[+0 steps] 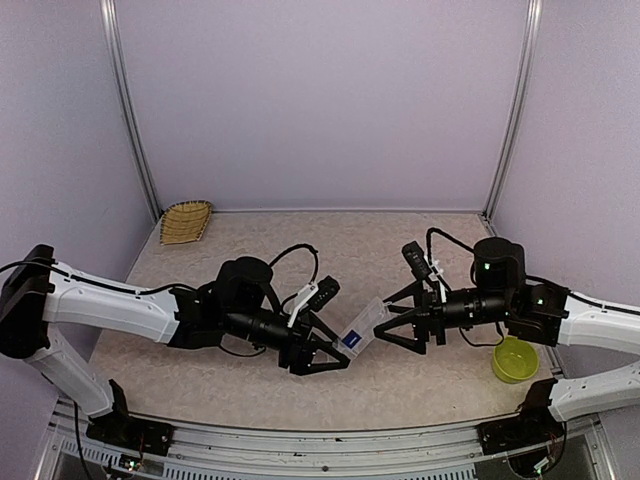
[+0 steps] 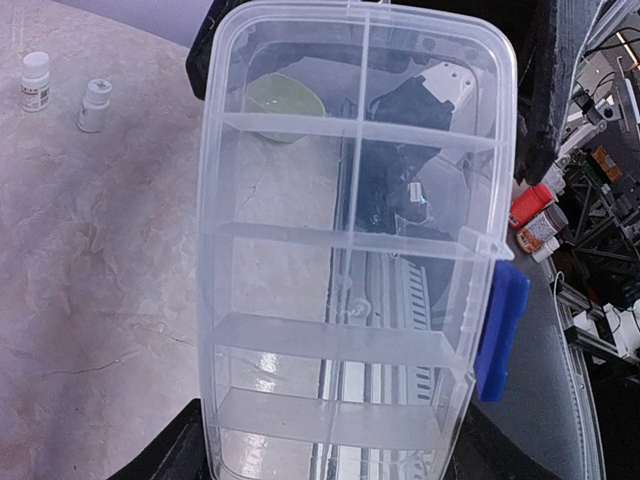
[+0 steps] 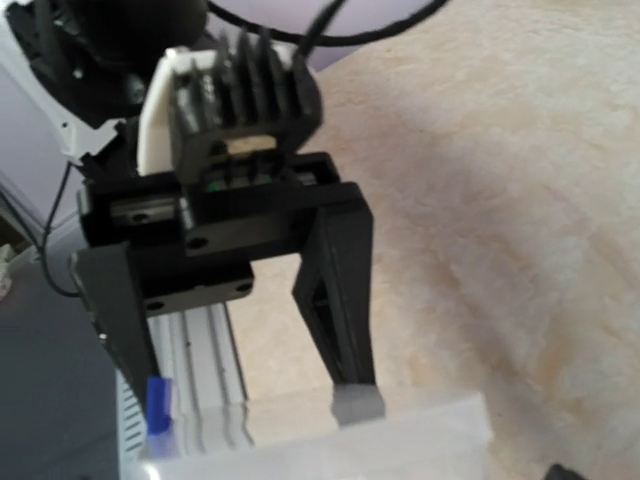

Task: Sort the pills into containers
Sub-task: Pass from the left arm to the right

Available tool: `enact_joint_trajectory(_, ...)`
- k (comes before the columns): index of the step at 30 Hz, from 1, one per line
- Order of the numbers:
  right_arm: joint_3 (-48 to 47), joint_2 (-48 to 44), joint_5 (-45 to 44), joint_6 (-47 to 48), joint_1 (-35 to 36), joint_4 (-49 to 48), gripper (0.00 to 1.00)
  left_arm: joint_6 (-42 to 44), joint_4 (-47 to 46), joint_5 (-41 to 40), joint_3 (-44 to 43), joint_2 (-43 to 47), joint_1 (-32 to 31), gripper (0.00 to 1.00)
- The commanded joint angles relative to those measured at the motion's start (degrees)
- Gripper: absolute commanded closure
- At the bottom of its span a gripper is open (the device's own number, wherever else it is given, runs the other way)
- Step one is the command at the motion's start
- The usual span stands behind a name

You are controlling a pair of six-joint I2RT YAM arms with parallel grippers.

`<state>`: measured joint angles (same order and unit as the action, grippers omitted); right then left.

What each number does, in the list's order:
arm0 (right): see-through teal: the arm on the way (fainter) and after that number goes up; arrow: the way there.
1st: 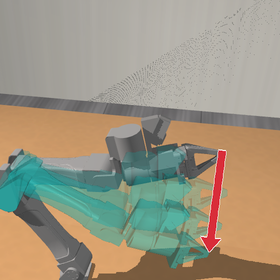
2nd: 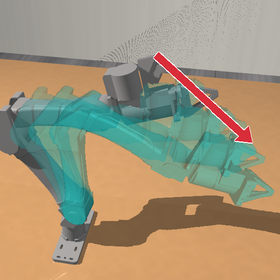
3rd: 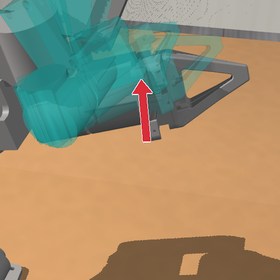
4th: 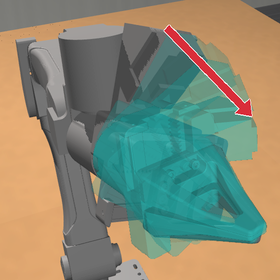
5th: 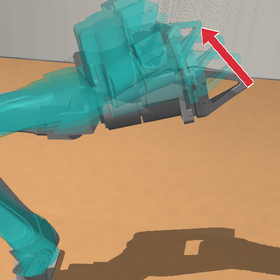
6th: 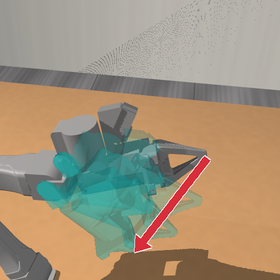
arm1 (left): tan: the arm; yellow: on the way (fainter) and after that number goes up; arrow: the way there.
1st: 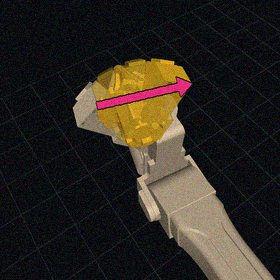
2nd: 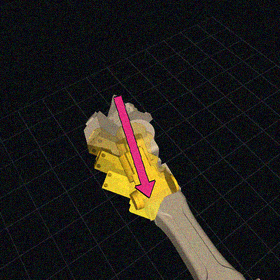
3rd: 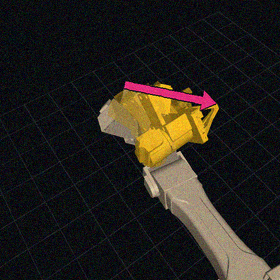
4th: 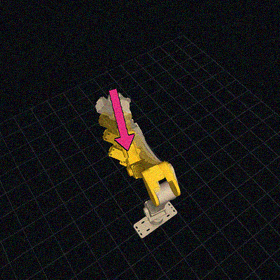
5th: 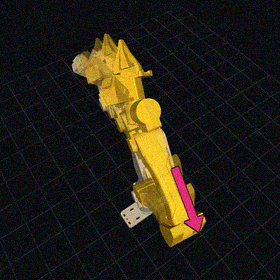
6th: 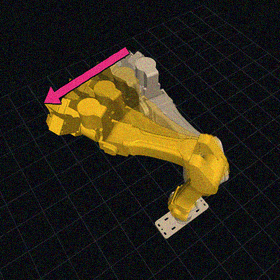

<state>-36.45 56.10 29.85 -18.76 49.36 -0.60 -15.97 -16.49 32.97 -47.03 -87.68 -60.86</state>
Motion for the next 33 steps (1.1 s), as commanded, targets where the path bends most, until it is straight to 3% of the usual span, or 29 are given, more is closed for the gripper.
enact_joint_trajectory(1, 1.3, 0.4, 3.7, 0.6, -0.4, -4.3, 0.06, 1.2, -1.6, 2.1, 0.7, 0.9, -0.3, 0.60)
enact_joint_trajectory(10, 2.2, 0.9, 5.5, 0.1, -0.4, -6.7, 0.19, 1.1, -2.4, 3.0, 0.9, 0.4, -0.5, 0.61)
enact_joint_trajectory(16, 2.5, 1.6, 7.1, -0.2, -0.4, -7.9, 0.34, 1.1, -2.5, 3.3, 0.9, 0.2, -0.5, 0.60)
enact_joint_trajectory(24, 3.1, 1.3, 7.2, -0.3, -0.4, -8.3, 0.39, 1.1, -2.7, 2.7, 1.4, 0.6, -0.4, 0.60)
enact_joint_trajectory(33, 3.4, 0.1, 5.7, 0.1, -0.4, -7.4, 0.42, 0.7, -2.5, 0.8, 1.4, 1.0, -0.5, 0.36)
